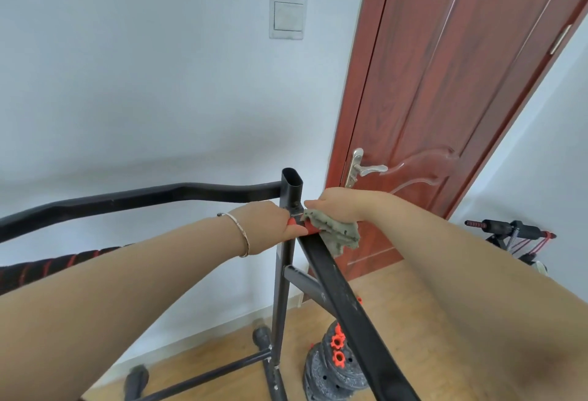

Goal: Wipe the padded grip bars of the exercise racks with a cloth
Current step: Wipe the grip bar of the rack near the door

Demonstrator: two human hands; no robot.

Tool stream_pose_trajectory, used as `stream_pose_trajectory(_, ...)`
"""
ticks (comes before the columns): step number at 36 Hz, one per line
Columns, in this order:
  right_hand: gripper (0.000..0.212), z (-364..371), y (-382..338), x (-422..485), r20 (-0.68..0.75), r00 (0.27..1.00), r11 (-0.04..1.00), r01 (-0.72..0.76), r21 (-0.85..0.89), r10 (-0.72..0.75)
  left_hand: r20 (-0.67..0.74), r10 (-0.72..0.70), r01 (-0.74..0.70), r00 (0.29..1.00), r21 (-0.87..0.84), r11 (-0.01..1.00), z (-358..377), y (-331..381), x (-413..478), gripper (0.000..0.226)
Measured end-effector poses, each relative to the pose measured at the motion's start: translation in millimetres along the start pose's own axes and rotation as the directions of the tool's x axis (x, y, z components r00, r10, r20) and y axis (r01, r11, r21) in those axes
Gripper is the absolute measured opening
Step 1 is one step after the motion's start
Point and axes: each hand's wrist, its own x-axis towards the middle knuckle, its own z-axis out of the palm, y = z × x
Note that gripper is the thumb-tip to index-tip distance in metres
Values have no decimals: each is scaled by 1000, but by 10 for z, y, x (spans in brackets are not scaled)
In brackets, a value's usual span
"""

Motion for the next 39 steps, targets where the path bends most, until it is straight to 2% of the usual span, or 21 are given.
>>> stream_pose_trajectory(2, 62, -18, 2, -14, -38, 999, 999, 4, 49, -2, -26, -25, 27, 999, 73, 997, -18, -54, -19, 36)
stream_pose_trajectory(4, 60, 11, 20, -78, -186, 980, 998, 67, 9, -64, 47, -72, 71, 996, 10, 997, -114, -126, -57, 60)
stream_pose_trajectory(5, 53, 39, 50, -128, -253, 957, 987, 114, -112, -139, 85, -102, 101, 991, 14, 995, -139, -197, -80, 72)
stream_pose_trajectory(7, 32, 112, 87, -225, -376, 868, 906, 172, -386, -325, 140, -137, 124, 981, 95, 988, -239, -315, -200, 91)
stream_pose_trajectory(8, 29, 148, 70, -288, -448, 795, 871, 193, -452, -409, 163, -140, 113, 977, 162, 980, -256, -369, -249, 91)
stream_pose_trajectory(10, 35, 200, -73, -387, -597, 676, 896, 246, -369, -432, 182, -150, 117, 972, 183, 976, -226, -427, -301, 73)
stream_pose_trajectory(11, 41, 209, -175, -434, -639, 656, 915, 274, -295, -402, 184, -156, 121, 970, 186, 975, -191, -435, -301, 66)
stream_pose_trajectory(13, 44, 273, -368, -458, -589, 697, 912, 304, -274, -409, 144, -141, 109, 980, 206, 972, -125, -436, -289, 55)
stream_pose_trajectory(15, 46, 361, -446, -464, -530, 680, 862, 409, -299, -506, 97, -112, 93, 989, 185, 978, -100, -458, -270, 48)
stream_pose_trajectory(19, 59, 409, -338, -442, -384, 746, 839, 476, -265, -544, 128, -86, 83, 988, 29, 996, -126, -529, -266, 43)
stream_pose_trajectory(21, 62, 360, -308, -421, -364, 722, 803, 473, -362, -589, 160, -66, 80, 985, -81, 994, -151, -584, -251, 45)
stream_pose_trajectory(26, 57, 225, -302, -324, -425, 558, 676, 384, -629, -713, 205, -16, 69, 979, -254, 965, -330, -627, -243, 51)
stream_pose_trajectory(27, 56, 174, -334, -324, -427, 566, 675, 350, -650, -705, 213, -12, 68, 977, -258, 964, -360, -630, -242, 53)
stream_pose_trajectory(30, 61, 65, -408, -293, -355, 678, 665, 265, -698, -643, 225, -14, 73, 974, -253, 965, -402, -632, -245, 54)
stream_pose_trajectory(33, 68, -20, -447, -277, -294, 761, 709, 291, -642, -578, 211, -18, 70, 977, -243, 968, -395, -617, -264, 47)
stream_pose_trajectory(35, 66, -85, -460, -253, -228, 836, 782, 322, -533, -500, 187, -24, 63, 982, -209, 976, -384, -594, -279, 45)
stream_pose_trajectory(37, 60, -164, -474, -213, -97, 923, 889, 326, -322, -373, 141, -14, 30, 990, -117, 993, -358, -567, -285, 45)
stream_pose_trajectory(39, 67, -264, -482, -158, 69, 972, 970, 231, -78, -225, 105, 9, -8, 994, -10, 1000, -326, -546, -284, 45)
